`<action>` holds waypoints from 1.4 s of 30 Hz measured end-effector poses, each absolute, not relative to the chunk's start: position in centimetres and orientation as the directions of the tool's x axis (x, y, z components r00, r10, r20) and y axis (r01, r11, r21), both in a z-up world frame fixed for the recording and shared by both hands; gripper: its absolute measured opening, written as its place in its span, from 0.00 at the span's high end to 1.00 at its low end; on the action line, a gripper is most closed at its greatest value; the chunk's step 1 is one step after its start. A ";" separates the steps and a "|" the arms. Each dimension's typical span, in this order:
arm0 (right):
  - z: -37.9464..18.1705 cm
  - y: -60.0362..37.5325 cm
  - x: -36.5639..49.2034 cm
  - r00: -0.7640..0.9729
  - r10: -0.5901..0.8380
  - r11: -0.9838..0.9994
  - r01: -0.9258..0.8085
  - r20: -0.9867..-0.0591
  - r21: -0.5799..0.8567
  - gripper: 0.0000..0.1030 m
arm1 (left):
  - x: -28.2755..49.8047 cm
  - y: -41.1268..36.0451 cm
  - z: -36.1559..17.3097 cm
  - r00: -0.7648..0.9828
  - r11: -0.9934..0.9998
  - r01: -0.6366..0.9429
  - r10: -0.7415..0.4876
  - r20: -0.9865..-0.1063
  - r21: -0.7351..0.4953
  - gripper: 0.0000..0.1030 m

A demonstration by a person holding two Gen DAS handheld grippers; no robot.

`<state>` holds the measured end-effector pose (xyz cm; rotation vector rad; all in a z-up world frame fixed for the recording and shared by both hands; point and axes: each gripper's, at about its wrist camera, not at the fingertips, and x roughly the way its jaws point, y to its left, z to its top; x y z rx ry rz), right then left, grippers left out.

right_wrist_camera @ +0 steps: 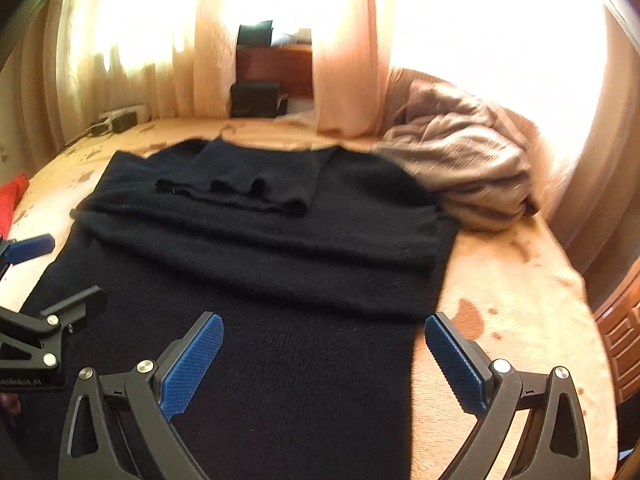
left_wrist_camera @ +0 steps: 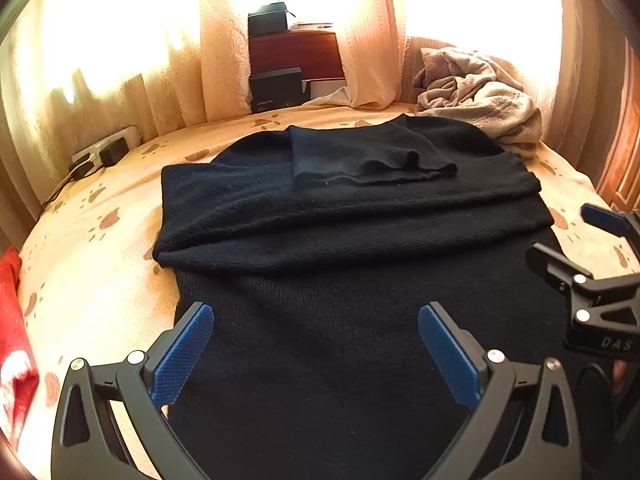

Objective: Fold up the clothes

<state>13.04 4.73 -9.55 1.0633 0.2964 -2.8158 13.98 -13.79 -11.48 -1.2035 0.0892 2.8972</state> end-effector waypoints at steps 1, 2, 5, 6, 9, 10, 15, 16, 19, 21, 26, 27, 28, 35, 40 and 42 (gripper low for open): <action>-9.4 4.6 13.4 -0.760 -0.031 -0.976 0.165 -0.649 -0.146 0.00 | 14.1 -13.7 -11.5 -0.707 -0.999 -0.013 -0.026 -0.706 0.049 0.00; -9.2 4.6 13.6 -0.765 -0.035 -0.977 0.160 -0.643 -0.138 0.00 | 14.2 -13.8 -11.4 -0.709 -0.999 -0.001 -0.032 -0.705 0.046 0.00; -9.1 4.6 13.9 -0.763 -0.060 -0.981 0.164 -0.643 -0.103 0.00 | 14.5 -14.2 -11.2 -0.712 -0.999 0.037 -0.042 -0.701 0.023 0.00; -9.1 4.5 14.0 -0.762 -0.065 -0.981 0.167 -0.644 -0.098 0.00 | 14.6 -14.3 -11.2 -0.713 -0.999 0.049 -0.046 -0.700 0.015 0.00; -9.1 4.3 14.2 -0.759 -0.080 -0.979 0.180 -0.646 -0.091 0.00 | 14.8 -14.6 -11.3 -0.706 -0.998 0.066 -0.052 -0.707 0.007 0.00; -9.2 4.3 14.3 -0.757 -0.087 -0.979 0.185 -0.648 -0.086 0.00 | 14.9 -14.7 -11.4 -0.701 -0.998 0.065 -0.050 -0.712 0.005 0.00; -9.6 5.0 15.0 -0.735 -0.155 -0.976 0.219 -0.661 -0.014 0.00 | 15.7 -14.6 -12.2 -0.666 -0.999 0.033 -0.018 -0.745 -0.006 0.00; -9.8 5.2 15.2 -0.726 -0.187 -0.972 0.234 -0.662 0.018 0.00 | 15.9 -14.6 -12.4 -0.658 -1.000 0.026 -0.014 -0.753 -0.004 0.00; -10.6 6.4 15.4 -0.648 -0.311 -0.945 0.288 -0.695 0.154 0.00 | 16.5 -14.4 -12.8 -0.638 -1.000 -0.006 0.012 -0.770 -0.010 0.00; -11.6 6.9 15.5 -0.570 -0.359 -0.927 0.313 -0.740 0.208 0.00 | 16.9 -14.3 -13.2 -0.619 -0.999 -0.032 0.021 -0.785 -0.002 0.00; -12.6 6.0 17.6 -0.515 -0.275 -0.893 0.449 -0.812 0.017 0.00 | 17.6 -14.8 -13.9 -0.592 -0.998 -0.058 0.061 -0.803 -0.033 0.00; -12.7 5.9 17.7 -0.519 -0.267 -0.891 0.454 -0.812 0.003 0.00 | 17.6 -14.8 -14.0 -0.591 -0.998 -0.060 0.058 -0.804 -0.028 0.00; -12.8 5.8 17.9 -0.522 -0.259 -0.889 0.458 -0.812 -0.011 0.00 | 17.7 -14.6 -14.0 -0.591 -0.998 -0.062 0.053 -0.805 -0.021 0.00; -13.0 5.7 18.5 -0.532 -0.246 -0.886 0.462 -0.810 -0.035 0.00 | 18.0 -14.5 -14.2 -0.592 -0.997 -0.082 0.049 -0.804 -0.001 0.00; -13.0 5.6 18.7 -0.535 -0.242 -0.889 0.457 -0.809 -0.036 0.00 | 18.2 -14.5 -14.0 -0.607 -1.000 -0.012 0.001 -0.794 0.008 0.00; -12.9 5.7 18.7 -0.539 -0.240 -0.895 0.445 -0.807 -0.031 0.00 | 18.3 -14.6 -13.7 -0.620 -0.998 0.046 -0.052 -0.783 0.030 0.00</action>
